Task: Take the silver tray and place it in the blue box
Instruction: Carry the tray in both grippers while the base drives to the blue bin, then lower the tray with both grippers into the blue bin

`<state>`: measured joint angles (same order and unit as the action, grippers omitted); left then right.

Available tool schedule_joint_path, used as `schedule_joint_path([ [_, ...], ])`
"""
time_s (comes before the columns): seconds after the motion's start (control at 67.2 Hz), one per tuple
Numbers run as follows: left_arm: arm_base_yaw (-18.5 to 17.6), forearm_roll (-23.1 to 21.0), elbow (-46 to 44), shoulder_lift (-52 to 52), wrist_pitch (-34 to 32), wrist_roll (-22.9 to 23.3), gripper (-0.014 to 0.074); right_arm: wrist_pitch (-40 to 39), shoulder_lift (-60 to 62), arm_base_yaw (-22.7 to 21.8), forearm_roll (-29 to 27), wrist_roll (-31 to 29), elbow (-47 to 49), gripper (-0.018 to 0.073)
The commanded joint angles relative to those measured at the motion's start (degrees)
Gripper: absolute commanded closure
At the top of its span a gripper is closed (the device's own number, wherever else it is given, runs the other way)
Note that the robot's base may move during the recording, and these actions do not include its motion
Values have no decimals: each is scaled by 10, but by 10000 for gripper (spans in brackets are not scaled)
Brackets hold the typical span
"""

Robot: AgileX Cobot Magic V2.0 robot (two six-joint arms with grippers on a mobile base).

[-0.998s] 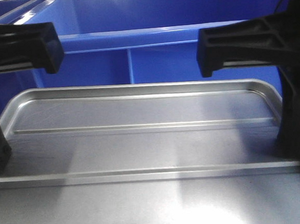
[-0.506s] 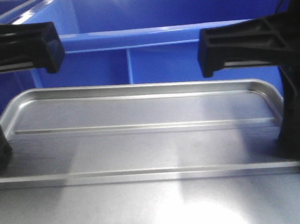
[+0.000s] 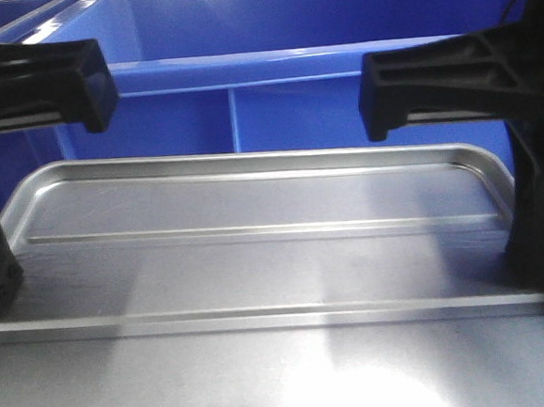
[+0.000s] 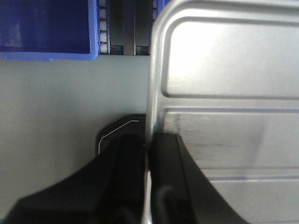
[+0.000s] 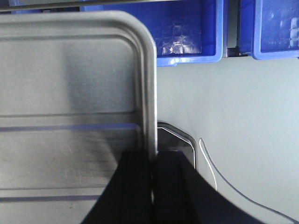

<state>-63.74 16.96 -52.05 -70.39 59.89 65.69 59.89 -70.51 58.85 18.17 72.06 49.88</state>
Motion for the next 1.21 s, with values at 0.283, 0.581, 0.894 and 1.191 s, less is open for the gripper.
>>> schedule_joint_path([
  [0.283, -6, -32, -41, 13, -7, -62, 591, 17, 17, 1, 4, -69, 77, 501],
  [0.581, -6, 10, -149, 13, 32, -73, 591, 57, 17, 1, 40, -99, 170, 501],
  [0.894, 28, 36, -261, -2, 24, -145, 591, 15, 16, -50, 40, -162, 236, 501],
  [1.191, 159, -64, -370, -88, -56, -286, 591, -32, -30, -154, 11, -270, 325, 502],
])
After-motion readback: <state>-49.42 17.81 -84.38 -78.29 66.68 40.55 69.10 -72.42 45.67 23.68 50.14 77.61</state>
